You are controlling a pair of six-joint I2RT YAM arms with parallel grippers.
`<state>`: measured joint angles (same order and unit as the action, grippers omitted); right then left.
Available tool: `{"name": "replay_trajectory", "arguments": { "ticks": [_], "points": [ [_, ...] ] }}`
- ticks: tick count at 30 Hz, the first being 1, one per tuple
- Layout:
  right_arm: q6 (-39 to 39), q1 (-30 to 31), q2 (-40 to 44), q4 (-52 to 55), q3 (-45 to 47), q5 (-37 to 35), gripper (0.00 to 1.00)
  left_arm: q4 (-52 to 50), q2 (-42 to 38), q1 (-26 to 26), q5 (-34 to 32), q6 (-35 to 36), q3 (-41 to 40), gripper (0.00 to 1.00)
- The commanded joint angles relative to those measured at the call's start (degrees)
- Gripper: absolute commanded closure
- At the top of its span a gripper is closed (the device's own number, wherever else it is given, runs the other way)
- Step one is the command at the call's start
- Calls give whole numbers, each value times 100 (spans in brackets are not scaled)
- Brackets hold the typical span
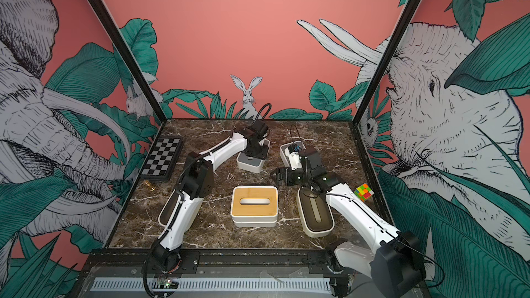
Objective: Stack the tissue boxes
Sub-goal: Pick up the tissue box from the center of the board, then place the tissue box at the tissue box.
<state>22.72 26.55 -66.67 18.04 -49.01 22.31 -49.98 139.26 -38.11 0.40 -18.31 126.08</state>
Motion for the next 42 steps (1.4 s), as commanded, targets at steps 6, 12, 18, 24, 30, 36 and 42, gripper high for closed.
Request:
{"name": "replay_trajectory", "arguments": {
  "ticks": [6, 12, 18, 24, 30, 36, 42],
  "points": [
    [57, -31, 68, -190, 59, 33, 2, 21, -799, 21, -516, 225, -403, 56],
    [-17, -60, 292, 80, 45, -86, 2, -118, -1378, 31, -571, 1107, -271, 57],
    [13, -357, 723, 333, 276, -134, 2, -1030, -1854, 75, -434, 2314, 370, 57],
    [-57, -505, 1056, 697, 360, -148, 2, -2058, -2514, 75, 192, 3310, 302, 58],
    [-85, -710, 1426, 779, 565, 140, 2, -2177, -3530, -170, 583, 3959, -606, 58],
    [-137, -756, 1690, 1045, 622, 347, 2, -2681, -3917, -815, 868, 4319, -824, 59],
    [-30, -774, 2305, 1389, 795, 336, 2, -2379, -4586, -1118, 1566, 4741, -1906, 58]
  ]
}}
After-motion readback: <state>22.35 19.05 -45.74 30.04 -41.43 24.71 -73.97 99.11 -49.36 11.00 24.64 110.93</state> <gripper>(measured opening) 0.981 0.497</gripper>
